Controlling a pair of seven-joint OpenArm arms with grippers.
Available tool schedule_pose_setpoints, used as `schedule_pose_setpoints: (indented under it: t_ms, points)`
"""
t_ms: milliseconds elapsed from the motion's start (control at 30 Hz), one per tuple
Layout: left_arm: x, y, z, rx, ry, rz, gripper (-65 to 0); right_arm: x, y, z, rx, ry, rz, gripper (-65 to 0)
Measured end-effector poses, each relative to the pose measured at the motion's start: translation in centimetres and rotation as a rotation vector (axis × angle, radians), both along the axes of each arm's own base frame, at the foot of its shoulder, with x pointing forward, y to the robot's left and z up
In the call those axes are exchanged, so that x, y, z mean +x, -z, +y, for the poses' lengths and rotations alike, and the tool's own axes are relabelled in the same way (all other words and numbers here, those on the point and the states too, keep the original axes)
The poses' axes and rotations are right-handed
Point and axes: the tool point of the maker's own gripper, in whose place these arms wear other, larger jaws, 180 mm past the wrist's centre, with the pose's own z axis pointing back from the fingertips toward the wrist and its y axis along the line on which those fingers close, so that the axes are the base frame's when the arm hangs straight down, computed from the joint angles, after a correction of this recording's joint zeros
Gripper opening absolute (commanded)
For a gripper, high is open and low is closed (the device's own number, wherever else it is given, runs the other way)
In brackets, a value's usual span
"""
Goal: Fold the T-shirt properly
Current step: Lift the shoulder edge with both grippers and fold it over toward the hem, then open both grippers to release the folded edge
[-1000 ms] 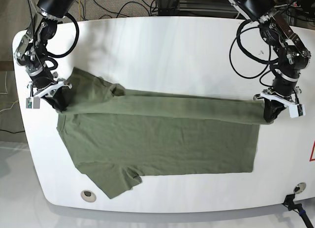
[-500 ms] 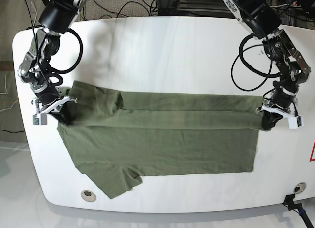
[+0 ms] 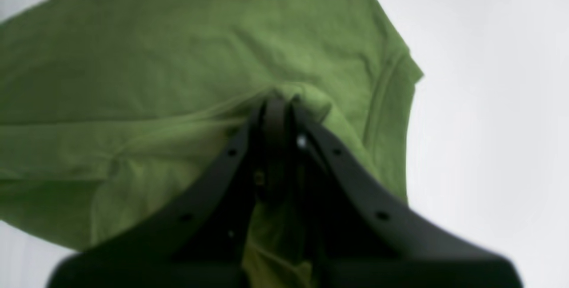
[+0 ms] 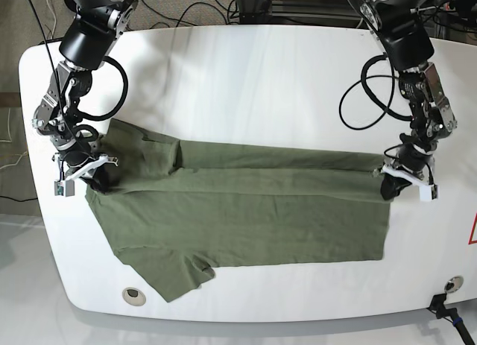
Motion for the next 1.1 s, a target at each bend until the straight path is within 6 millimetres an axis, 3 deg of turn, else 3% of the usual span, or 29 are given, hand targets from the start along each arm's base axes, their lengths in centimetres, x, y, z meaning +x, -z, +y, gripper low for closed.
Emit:
schedule_pose_setpoints:
  t_ms: [400,433,567,667,733,767,933,1033,1100]
  points:
    - [-0.1,1.5,0.3,-0.01,-0.007,0.019,-65.0,0.3,1.4,0.0,0.024,0.002,0.027,-65.0]
    - [-0.1,1.4,0.6,-0.003,-0.008,0.02,-65.0,0.3,1.5,0.0,0.024,0.002,0.028,-62.0]
    - [-0.1,1.1,1.2,0.012,-0.011,0.014,-63.8,0.3,1.4,0.0,0.024,0.004,0.023,-36.3]
    - [-0.2,0.8,2.2,0.033,-0.016,0.015,-32.6,0.4,1.2,-0.6,0.012,0.015,0.014,-20.9]
    - [-0.3,0.6,2.8,0.037,-0.03,0.008,-16.7,0.1,1.4,-2.0,-0.055,0.038,0.042,-19.6]
    - [-0.4,0.7,3.0,0.043,-0.032,0.011,-12.9,0.0,1.5,-2.5,-0.088,0.05,0.046,-19.6]
    - [-1.3,0.4,4.4,0.086,-0.035,0.021,-12.4,-1.6,0.6,-2.7,-0.223,0.009,0.043,-19.6]
    - [-2.6,-1.8,5.2,0.123,-0.053,-0.046,-12.4,-2.8,-1.0,-2.8,-0.28,-0.003,-0.002,-19.6]
    - [-3.8,-3.2,6.2,0.178,-0.071,-0.07,-12.4,-4.2,-0.9,-2.8,-0.309,-0.012,0.012,-19.6]
